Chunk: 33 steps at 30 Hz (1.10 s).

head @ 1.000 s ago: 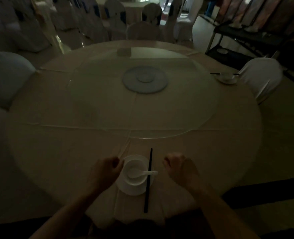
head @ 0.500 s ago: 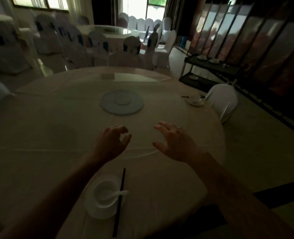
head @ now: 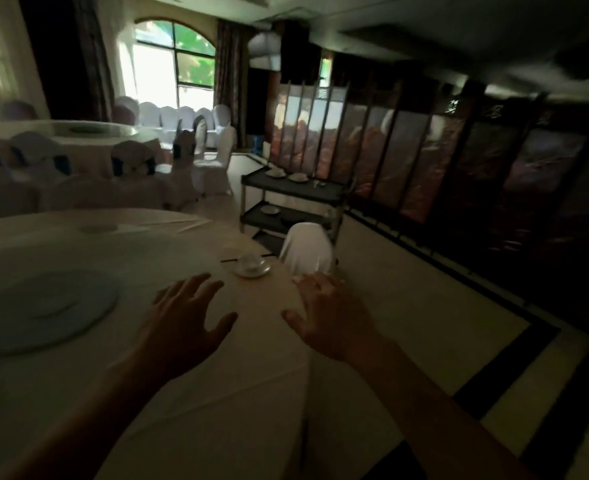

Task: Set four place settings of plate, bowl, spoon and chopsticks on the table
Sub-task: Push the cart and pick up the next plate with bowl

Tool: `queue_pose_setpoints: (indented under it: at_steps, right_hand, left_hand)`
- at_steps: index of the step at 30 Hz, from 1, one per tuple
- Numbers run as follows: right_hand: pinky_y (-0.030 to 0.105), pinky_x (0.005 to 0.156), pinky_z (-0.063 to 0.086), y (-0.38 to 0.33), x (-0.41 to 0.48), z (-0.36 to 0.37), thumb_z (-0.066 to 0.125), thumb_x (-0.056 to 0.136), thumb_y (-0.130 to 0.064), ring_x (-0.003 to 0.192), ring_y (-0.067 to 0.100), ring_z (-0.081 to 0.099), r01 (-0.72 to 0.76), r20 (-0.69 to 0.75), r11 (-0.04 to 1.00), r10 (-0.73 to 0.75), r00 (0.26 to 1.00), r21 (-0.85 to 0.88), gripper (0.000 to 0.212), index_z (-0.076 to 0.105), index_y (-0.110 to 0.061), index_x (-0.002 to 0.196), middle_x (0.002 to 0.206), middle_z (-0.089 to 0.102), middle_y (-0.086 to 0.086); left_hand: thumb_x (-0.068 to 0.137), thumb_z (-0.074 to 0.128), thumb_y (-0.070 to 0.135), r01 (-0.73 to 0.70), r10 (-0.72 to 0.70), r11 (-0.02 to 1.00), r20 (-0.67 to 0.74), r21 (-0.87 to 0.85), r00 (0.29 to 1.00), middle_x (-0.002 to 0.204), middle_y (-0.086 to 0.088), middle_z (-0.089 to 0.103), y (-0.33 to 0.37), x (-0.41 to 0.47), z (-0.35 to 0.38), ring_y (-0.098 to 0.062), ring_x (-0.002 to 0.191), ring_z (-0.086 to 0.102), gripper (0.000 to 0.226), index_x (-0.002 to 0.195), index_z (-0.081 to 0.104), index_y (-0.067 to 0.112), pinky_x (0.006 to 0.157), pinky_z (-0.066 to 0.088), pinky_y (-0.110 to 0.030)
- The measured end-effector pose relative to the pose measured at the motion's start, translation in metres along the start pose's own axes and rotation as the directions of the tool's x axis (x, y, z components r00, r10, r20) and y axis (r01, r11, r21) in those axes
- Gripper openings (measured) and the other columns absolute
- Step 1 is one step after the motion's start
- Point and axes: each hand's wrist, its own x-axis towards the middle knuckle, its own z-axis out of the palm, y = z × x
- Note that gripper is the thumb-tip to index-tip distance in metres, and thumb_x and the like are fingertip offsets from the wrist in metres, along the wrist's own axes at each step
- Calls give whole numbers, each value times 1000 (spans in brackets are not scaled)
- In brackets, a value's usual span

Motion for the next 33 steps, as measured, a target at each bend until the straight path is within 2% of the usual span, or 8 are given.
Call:
queue_pose_setpoints:
  at_steps: [4,7,10,13,16,20,29,33]
  right_hand:
    - [40,92,47,83,15,-18,37,83,-60,112,27,55,-96,-91,995,96,991,-3,59,58,-22,123,127,59,3]
    - [39,98,46,132,27,-25,42,84,-58,118,24,53,-156,-129,988,154,980,-5,61,54,-22,132,132,56,0]
    - [37,98,45,169,40,-24,43,85,-60,118,21,52,-207,-152,978,207,967,15,60,52,-24,133,133,56,-1]
    - [36,100,43,202,59,-17,43,87,-60,123,19,49,-248,-146,968,250,957,31,63,48,-25,138,138,53,-2]
    - [35,104,39,231,82,-5,40,87,-61,129,18,44,-276,-117,957,285,951,85,66,41,-26,143,145,47,-3]
    - [34,106,38,274,129,20,39,89,-63,131,17,42,-263,-96,962,269,958,74,67,38,-27,145,147,45,-4]
    - [36,110,35,393,309,80,42,91,-59,136,19,39,-142,35,990,142,989,-1,65,35,-25,147,150,42,0]
    - [35,107,36,438,379,97,40,91,-60,133,19,40,-93,15,996,93,996,-13,66,34,-25,147,149,43,-1]
  left_hand:
    - [79,41,65,-65,65,997,-26,-28,998,138,-2,56,65,60,25,-25,123,56,68,131,56,24,98,44,-39]
    - [79,39,66,-91,89,994,-23,-68,996,136,-1,57,96,101,41,-25,121,57,70,130,58,23,98,44,-40]
    - [83,51,62,-121,119,989,-24,-89,993,136,-2,57,116,140,59,-23,120,57,63,131,57,22,98,44,-40]
    - [85,59,56,-152,149,978,-33,-140,988,132,-3,59,129,178,82,-21,114,59,58,130,58,20,94,47,-39]
    - [88,56,54,-170,176,968,20,-182,984,135,-1,55,137,215,111,-17,116,55,57,135,53,22,96,45,-35]
    - [90,51,57,-166,180,970,68,-175,981,142,3,48,142,276,156,-12,123,49,61,141,44,26,102,45,-33]
    - [88,50,61,-80,94,980,71,-182,993,134,5,54,135,462,263,-9,112,56,59,137,47,27,93,50,-29]
    - [87,46,64,-86,100,986,89,-142,991,131,4,56,142,536,294,-10,111,56,60,135,47,28,93,50,-32]
